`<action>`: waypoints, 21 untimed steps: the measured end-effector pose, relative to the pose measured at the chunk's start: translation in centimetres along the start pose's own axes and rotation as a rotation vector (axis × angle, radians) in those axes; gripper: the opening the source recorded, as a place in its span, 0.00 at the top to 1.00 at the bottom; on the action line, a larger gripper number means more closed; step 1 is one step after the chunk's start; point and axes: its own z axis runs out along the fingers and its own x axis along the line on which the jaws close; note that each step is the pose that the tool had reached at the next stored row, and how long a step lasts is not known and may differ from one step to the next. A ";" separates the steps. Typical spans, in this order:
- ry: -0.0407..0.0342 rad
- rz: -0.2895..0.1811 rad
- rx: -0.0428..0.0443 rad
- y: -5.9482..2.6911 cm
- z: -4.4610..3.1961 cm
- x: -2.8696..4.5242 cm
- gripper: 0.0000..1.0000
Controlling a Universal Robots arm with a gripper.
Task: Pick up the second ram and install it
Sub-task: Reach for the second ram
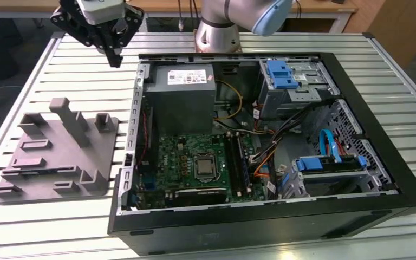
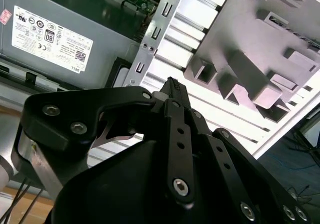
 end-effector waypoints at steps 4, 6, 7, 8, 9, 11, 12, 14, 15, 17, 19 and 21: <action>0.0000 0.000 -0.0001 -0.07 0.00 0.91 0.90; 0.0000 0.000 -0.0001 -0.11 -0.01 1.40 0.90; -0.0001 0.000 -0.0001 -0.12 -0.01 1.64 0.90; 0.0000 0.000 0.0000 -0.14 -0.01 1.84 0.90; 0.0000 0.000 0.0000 -0.16 -0.01 2.06 0.90; 0.0000 0.000 0.0000 -0.19 -0.01 2.45 0.90; 0.0000 0.000 0.0000 -0.20 0.01 2.63 0.90; 0.0000 0.000 0.0000 -0.22 0.02 2.94 0.90; 0.0000 0.000 0.0000 -0.24 0.04 3.09 0.90; 0.0000 0.000 0.0000 -0.26 0.06 3.40 0.90; 0.0000 0.000 0.0000 -0.29 0.09 3.68 0.90; 0.0000 0.000 0.0000 -0.31 0.12 3.99 0.90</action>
